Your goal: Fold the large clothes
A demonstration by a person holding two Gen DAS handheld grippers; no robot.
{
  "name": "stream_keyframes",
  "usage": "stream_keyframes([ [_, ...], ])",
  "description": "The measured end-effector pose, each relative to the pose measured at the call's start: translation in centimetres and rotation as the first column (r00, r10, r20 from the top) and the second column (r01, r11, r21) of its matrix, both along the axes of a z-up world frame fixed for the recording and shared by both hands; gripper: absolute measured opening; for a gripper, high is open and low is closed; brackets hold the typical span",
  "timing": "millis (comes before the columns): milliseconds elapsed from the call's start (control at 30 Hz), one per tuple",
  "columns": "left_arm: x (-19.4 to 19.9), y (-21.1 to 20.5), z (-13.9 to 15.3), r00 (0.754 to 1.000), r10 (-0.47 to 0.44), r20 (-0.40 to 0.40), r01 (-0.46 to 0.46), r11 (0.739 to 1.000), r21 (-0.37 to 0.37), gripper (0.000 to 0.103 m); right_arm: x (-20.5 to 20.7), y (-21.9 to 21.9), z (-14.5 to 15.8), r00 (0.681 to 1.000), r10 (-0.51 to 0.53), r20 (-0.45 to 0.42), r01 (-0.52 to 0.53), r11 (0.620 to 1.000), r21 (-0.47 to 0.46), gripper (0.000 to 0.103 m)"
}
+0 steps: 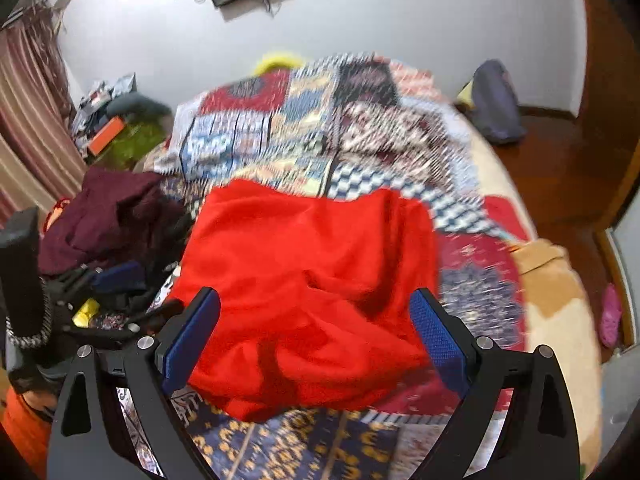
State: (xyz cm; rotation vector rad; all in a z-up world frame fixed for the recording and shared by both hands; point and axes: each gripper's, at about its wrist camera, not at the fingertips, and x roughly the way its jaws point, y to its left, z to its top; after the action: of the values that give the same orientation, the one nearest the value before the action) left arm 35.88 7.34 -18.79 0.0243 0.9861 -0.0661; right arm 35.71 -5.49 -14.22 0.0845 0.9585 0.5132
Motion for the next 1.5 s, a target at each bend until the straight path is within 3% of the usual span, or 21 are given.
stream_keyframes([
  [133,-0.5,0.9,-2.4,0.999,0.016,-0.038,-0.02,0.996,-0.085,0.083,1.1,0.3,-3.4,0.997,-0.028,-0.076,0.024,0.998,-0.05,0.095],
  [233,-1.1,1.5,-2.9,0.999,0.033,-0.042,-0.039,0.988,-0.147,0.084,1.0,-1.7,-5.6,0.991,-0.096,-0.096,0.083,0.987,-0.135,0.095],
  [367,-2.1,1.1,-3.3,0.999,0.024,-0.023,-0.027,0.991,-0.132,0.087,-0.4,-6.5,-7.9,0.97,-0.139,-0.201,0.127,0.989,-0.069,0.097],
  [467,-2.8,0.7,-3.4,1.0,0.021,-0.017,-0.023,0.992,-0.126,0.087,-2.2,-8.7,-8.6,0.968,-0.144,-0.207,0.14,0.99,-0.034,0.098],
  [733,-5.4,0.4,-1.9,1.0,0.023,0.012,-0.022,0.999,-0.049,0.087,-4.9,-10.6,-7.3,0.965,-0.216,-0.15,0.195,0.97,-0.141,0.098],
  [967,-6.9,1.3,-0.7,0.998,0.045,0.039,-0.05,0.99,0.131,0.086,-5.6,-10.9,-3.6,0.981,-0.191,-0.036,0.185,0.975,-0.124,0.099],
  [1167,-6.5,2.9,1.4,0.992,0.092,0.086,-0.099,0.991,0.088,0.086,-5.1,-9.5,-1.9,0.984,-0.177,0.026,0.179,0.981,-0.072,0.099],
  [1300,-4.9,3.4,3.4,0.986,0.097,0.136,-0.101,0.995,0.019,0.086,-3.9,-8.2,-1.4,0.986,-0.16,0.047,0.162,0.986,-0.042,0.099],
  [1500,-1.2,3.7,2.7,0.987,0.117,0.11,-0.112,0.993,-0.048,0.086,-1.0,-6.1,-2.4,0.993,-0.115,0.017,0.115,0.993,0.006,0.099],
])
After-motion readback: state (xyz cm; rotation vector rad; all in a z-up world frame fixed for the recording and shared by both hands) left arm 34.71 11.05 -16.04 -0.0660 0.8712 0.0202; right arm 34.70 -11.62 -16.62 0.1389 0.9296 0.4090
